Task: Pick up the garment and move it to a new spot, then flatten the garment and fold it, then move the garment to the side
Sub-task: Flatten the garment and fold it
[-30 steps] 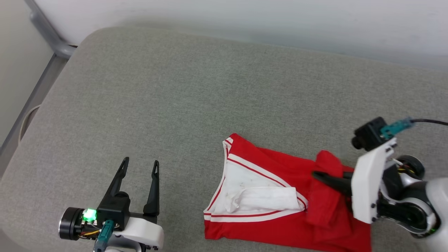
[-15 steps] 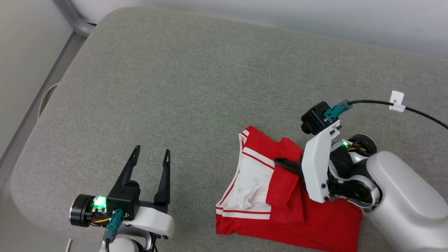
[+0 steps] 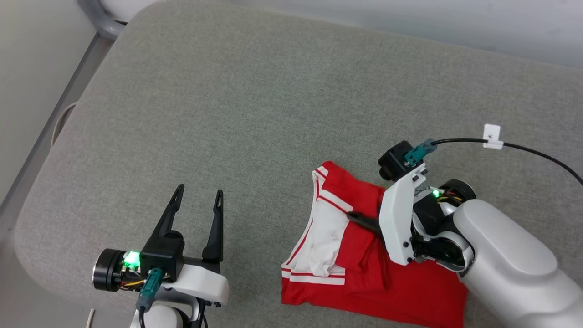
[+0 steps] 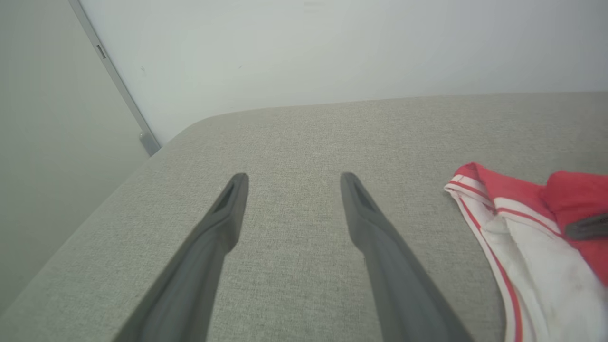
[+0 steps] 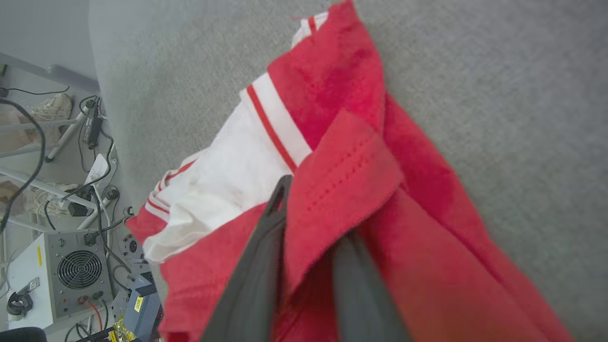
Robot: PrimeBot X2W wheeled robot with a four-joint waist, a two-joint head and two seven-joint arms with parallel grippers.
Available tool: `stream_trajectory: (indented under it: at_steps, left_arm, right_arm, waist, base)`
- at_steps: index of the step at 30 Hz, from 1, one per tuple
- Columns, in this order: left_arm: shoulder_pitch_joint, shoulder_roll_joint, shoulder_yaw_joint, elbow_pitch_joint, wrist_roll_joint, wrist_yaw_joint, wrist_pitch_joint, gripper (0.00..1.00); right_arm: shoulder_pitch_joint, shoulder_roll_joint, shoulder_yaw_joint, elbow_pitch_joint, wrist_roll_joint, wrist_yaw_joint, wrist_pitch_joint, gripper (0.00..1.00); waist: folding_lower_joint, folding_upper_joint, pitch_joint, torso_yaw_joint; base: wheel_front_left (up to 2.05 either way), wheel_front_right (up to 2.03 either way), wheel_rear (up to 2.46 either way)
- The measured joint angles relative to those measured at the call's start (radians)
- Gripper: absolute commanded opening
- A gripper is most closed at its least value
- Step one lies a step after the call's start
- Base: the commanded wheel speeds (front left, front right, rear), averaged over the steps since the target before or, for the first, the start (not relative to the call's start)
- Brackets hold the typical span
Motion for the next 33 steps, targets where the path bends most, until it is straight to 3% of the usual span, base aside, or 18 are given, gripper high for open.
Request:
stream_trajectory:
  at_steps: [4, 10, 14, 17, 23, 33]
  left_arm:
    - [0.007, 0.005, 0.003, 0.002, 0.003, 0.001, 0.000, 1.00]
    - [0.037, 0.019, 0.012, -0.007, 0.006, 0.009, 0.000, 1.00]
    - [0.058, 0.029, 0.015, -0.012, 0.008, 0.012, 0.000, 1.00]
    - [0.067, 0.034, 0.020, -0.013, 0.008, 0.017, 0.000, 1.00]
    - [0.083, 0.046, 0.035, -0.014, 0.006, 0.024, 0.000, 1.00]
    - [0.096, 0.065, 0.038, -0.011, 0.006, 0.021, 0.000, 1.00]
  right_arm:
    - [0.004, -0.037, -0.004, -0.065, 0.023, 0.000, -0.095, 1.00]
    - [0.071, -0.145, -0.058, -0.213, 0.002, 0.000, -0.263, 1.00]
    - [0.126, -0.190, -0.158, -0.264, -0.129, 0.000, -0.417, 1.00]
    - [0.182, -0.189, -0.257, -0.277, -0.267, 0.000, -0.532, 1.00]
    - [0.319, -0.086, -0.487, -0.301, -0.534, 0.000, -0.713, 1.00]
    - [0.556, 0.133, -0.756, -0.384, -0.748, 0.000, -0.838, 1.00]
  waist:
    - [0.0000, 0.0000, -0.028, -0.015]
    - [-0.0001, 0.0000, -0.075, -0.056]
    - [-0.0001, 0.0000, -0.102, -0.095]
    - [-0.0001, 0.0000, -0.120, -0.125]
    - [-0.0001, 0.0000, -0.148, -0.184]
    - [-0.0002, 0.0000, -0.188, -0.242]
  base:
    - [0.00, 0.00, 0.00]
    - [0.00, 0.00, 0.00]
    - [0.00, 0.00, 0.00]
    - [0.00, 0.00, 0.00]
    - [0.00, 0.00, 0.00]
    - [0.00, 0.00, 0.00]
